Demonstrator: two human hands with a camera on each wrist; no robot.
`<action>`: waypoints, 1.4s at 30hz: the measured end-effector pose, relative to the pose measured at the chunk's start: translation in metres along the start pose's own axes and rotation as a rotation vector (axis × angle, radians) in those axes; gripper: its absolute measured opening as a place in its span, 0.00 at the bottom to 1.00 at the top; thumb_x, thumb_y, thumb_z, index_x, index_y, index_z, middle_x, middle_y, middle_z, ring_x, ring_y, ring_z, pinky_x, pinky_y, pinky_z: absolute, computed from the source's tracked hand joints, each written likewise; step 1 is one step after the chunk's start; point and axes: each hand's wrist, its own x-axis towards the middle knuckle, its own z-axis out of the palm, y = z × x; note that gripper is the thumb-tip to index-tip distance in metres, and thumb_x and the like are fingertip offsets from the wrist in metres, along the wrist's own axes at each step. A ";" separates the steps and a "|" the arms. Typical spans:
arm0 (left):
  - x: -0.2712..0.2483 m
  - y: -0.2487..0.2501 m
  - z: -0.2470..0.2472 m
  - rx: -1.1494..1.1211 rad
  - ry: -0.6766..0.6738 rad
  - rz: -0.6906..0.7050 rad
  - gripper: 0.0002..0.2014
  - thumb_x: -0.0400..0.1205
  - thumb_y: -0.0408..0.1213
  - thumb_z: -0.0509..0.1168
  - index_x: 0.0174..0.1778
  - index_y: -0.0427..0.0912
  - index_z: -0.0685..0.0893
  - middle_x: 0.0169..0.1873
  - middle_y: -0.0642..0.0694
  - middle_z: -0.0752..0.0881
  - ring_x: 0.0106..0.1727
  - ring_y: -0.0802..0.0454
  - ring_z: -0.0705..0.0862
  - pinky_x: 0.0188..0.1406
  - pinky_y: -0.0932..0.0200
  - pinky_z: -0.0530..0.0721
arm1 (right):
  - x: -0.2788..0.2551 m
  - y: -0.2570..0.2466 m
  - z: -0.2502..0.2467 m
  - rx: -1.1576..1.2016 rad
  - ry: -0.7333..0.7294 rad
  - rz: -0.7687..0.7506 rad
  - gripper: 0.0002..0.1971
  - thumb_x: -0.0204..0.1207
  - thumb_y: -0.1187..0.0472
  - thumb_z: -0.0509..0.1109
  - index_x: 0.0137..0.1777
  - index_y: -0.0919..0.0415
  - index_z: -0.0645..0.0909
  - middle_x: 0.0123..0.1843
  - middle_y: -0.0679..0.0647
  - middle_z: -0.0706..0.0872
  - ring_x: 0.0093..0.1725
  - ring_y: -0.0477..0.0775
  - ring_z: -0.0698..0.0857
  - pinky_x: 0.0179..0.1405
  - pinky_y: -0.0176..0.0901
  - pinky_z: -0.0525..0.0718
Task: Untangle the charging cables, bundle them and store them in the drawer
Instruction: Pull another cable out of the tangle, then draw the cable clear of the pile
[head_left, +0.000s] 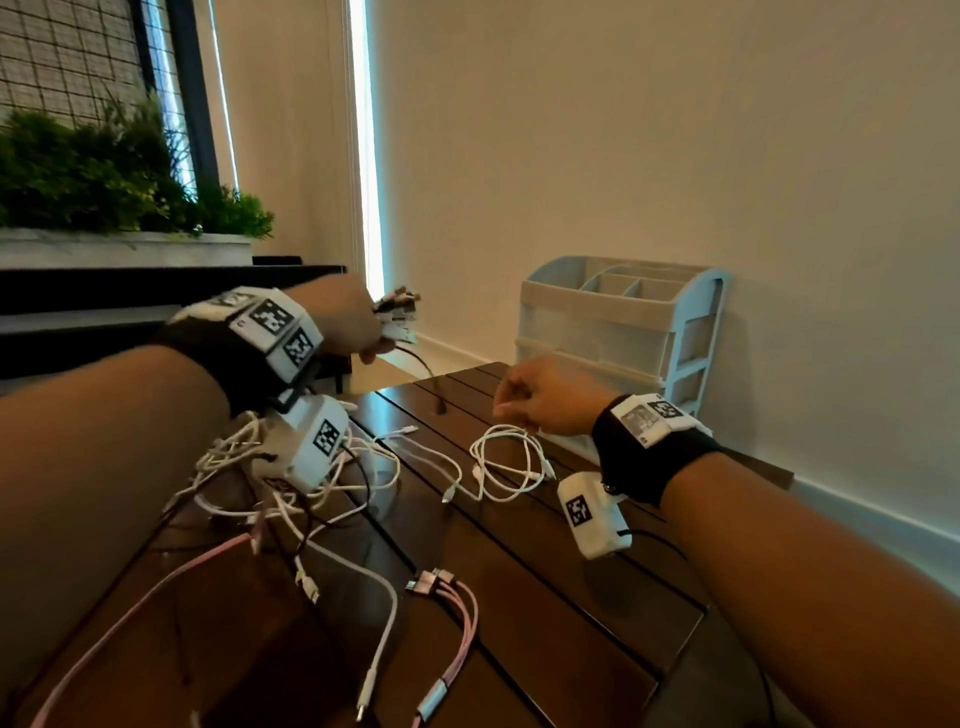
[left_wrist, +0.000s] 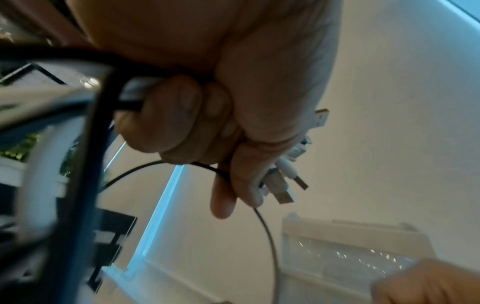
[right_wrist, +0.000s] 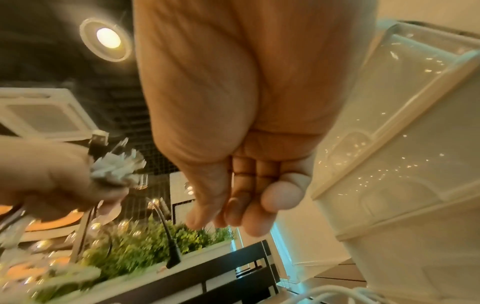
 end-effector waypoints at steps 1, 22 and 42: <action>0.000 -0.004 -0.007 0.046 0.028 -0.001 0.12 0.80 0.40 0.70 0.33 0.38 0.82 0.27 0.47 0.78 0.29 0.53 0.75 0.24 0.59 0.68 | 0.000 -0.004 0.004 -0.024 -0.016 -0.017 0.07 0.75 0.54 0.74 0.48 0.57 0.86 0.35 0.43 0.84 0.31 0.40 0.82 0.36 0.33 0.80; -0.002 -0.034 0.013 0.188 0.073 -0.076 0.08 0.83 0.35 0.62 0.41 0.36 0.80 0.32 0.46 0.77 0.34 0.49 0.77 0.36 0.56 0.75 | 0.003 0.046 0.033 -0.190 -0.298 0.398 0.07 0.78 0.59 0.70 0.43 0.62 0.82 0.36 0.56 0.85 0.36 0.56 0.86 0.36 0.44 0.85; -0.007 0.027 0.022 -0.656 -0.168 -0.032 0.16 0.74 0.50 0.76 0.43 0.38 0.91 0.20 0.47 0.70 0.21 0.49 0.67 0.22 0.61 0.67 | 0.005 -0.053 -0.023 0.612 0.254 -0.017 0.05 0.75 0.76 0.70 0.43 0.68 0.78 0.37 0.65 0.85 0.34 0.57 0.87 0.38 0.49 0.91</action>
